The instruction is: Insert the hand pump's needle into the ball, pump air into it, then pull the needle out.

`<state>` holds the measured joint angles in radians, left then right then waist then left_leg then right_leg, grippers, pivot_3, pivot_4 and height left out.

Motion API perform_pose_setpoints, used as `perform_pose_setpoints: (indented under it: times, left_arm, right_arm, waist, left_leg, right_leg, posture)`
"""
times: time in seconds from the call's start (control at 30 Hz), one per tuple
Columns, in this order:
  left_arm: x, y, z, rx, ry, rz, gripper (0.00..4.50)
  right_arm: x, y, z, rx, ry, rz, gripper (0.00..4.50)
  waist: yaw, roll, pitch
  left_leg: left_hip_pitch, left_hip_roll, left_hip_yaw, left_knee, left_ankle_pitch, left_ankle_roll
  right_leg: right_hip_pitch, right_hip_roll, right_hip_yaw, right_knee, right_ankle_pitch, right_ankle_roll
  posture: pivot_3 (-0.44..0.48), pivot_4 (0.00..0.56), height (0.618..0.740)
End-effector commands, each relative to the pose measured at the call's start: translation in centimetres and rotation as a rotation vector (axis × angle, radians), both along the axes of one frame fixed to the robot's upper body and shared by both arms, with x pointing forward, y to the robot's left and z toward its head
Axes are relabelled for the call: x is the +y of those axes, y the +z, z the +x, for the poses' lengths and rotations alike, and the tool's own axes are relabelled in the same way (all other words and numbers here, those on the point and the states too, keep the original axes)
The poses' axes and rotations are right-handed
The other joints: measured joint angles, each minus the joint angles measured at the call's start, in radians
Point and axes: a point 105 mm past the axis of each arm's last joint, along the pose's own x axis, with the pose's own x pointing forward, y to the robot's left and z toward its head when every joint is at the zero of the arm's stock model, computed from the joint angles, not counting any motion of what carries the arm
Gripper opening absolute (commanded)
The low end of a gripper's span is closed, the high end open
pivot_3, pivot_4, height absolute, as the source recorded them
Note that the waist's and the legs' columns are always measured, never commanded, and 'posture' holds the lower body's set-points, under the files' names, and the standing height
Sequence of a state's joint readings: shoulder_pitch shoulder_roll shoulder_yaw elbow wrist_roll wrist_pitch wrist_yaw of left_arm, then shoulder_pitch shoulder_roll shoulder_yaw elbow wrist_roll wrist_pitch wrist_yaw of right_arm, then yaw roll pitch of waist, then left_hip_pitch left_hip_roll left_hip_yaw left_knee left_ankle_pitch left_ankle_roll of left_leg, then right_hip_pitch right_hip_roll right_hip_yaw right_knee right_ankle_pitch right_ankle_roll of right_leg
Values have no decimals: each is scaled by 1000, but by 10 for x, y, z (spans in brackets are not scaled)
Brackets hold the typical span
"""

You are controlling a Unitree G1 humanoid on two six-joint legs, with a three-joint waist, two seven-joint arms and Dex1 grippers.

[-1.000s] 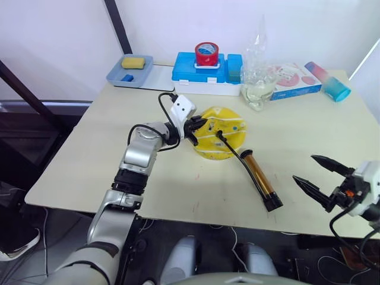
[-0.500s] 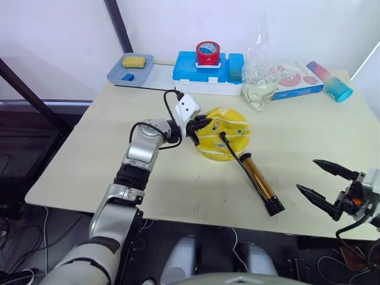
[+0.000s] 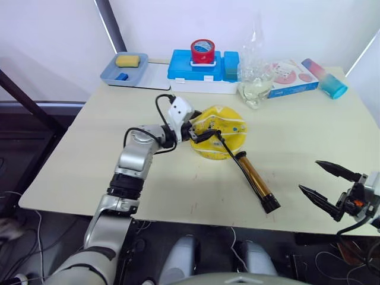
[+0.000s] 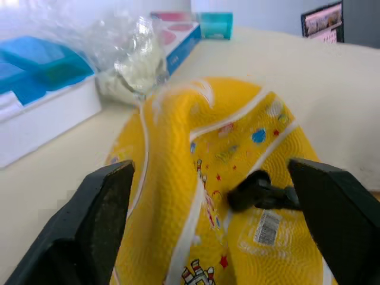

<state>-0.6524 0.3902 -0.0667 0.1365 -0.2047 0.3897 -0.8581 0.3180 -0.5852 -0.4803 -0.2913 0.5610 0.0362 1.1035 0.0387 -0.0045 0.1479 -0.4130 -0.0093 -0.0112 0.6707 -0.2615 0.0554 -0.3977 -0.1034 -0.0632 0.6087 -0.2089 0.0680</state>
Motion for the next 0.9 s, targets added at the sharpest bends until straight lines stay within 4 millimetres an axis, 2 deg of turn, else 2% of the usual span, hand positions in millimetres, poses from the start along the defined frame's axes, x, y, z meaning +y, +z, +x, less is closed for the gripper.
perform_pose_setpoints:
  times: [0.03, 0.17, 0.4, 0.6, 0.9]
  left_arm:
    - [9, 19, -12, -49, -22, -43, 4453]
    - [32, 20, -28, -39, -24, -82, 4453]
    - [74, -5, -46, 0, 14, -69, 4453]
    - [112, -31, -74, 67, 18, 8, 4453]
    - [144, -52, -114, 160, 9, 82, 4453]
  right_arm:
    - [-4, 6, -2, -33, -3, -13, 4500]
    - [-9, 1, -2, -29, -29, -6, 4500]
    - [-19, -6, -3, -25, -67, 6, 4500]
    - [-27, -9, -7, -36, -98, 5, 4500]
    - [-40, -11, -17, -11, -110, -22, 4500]
  waist:
    - [-2, 0, 0]
    - [-5, 0, 0]
    - [-2, 1, 1]
    - [-3, 1, 1]
    - [0, 3, 3]
  left_leg:
    - [0, 0, 0, 0, 0, 0]
    - [1, 0, 1, 0, 0, 0]
    - [3, 1, 3, 0, 0, 0]
    - [4, 1, 4, -1, 0, 0]
    - [6, 3, 6, -1, -1, 0]
  right_leg:
    - [0, 0, 0, 0, 0, 0]
    - [0, 0, 2, 1, 0, 0]
    - [0, 0, 3, 1, -2, -4]
    - [0, 1, 6, 1, -2, -4]
    - [0, 0, 6, 1, -2, -4]
  posture:
    - [0, 150, 737]
    - [0, 150, 737]
    - [0, 150, 737]
    - [0, 150, 737]
    - [0, 150, 737]
